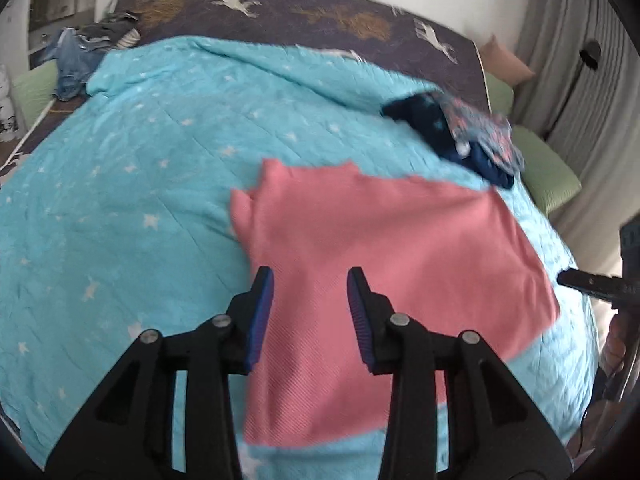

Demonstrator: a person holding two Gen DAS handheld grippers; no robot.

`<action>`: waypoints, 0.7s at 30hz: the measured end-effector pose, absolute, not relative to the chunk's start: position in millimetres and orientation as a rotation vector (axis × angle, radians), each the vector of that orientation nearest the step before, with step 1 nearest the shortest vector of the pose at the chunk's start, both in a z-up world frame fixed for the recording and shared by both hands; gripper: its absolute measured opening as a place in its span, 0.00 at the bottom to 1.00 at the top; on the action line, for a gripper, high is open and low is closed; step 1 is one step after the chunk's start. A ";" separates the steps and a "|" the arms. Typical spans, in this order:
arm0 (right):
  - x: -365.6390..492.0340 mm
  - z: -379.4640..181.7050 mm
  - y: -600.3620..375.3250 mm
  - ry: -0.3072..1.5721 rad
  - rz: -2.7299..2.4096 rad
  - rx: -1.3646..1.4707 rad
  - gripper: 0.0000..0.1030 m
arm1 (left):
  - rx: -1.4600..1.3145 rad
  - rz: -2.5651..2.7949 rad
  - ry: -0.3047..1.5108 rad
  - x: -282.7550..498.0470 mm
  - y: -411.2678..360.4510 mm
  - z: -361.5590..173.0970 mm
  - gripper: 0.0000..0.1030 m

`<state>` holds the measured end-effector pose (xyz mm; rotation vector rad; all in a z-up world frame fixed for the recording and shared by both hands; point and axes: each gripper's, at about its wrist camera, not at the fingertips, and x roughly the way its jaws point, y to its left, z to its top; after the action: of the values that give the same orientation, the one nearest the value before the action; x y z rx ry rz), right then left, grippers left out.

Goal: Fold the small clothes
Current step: 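Release the sweater with the left gripper and pull both tools back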

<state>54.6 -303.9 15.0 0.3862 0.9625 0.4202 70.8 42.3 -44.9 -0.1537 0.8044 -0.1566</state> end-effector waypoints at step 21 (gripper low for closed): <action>55.4 0.8 -226.0 1.067 0.396 0.062 0.21 | -0.201 -0.095 0.908 45.0 52.4 -85.2 0.55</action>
<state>55.4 -226.0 0.8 0.0622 1.0670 0.3960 45.0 52.4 -85.2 -0.2010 0.9082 -0.0945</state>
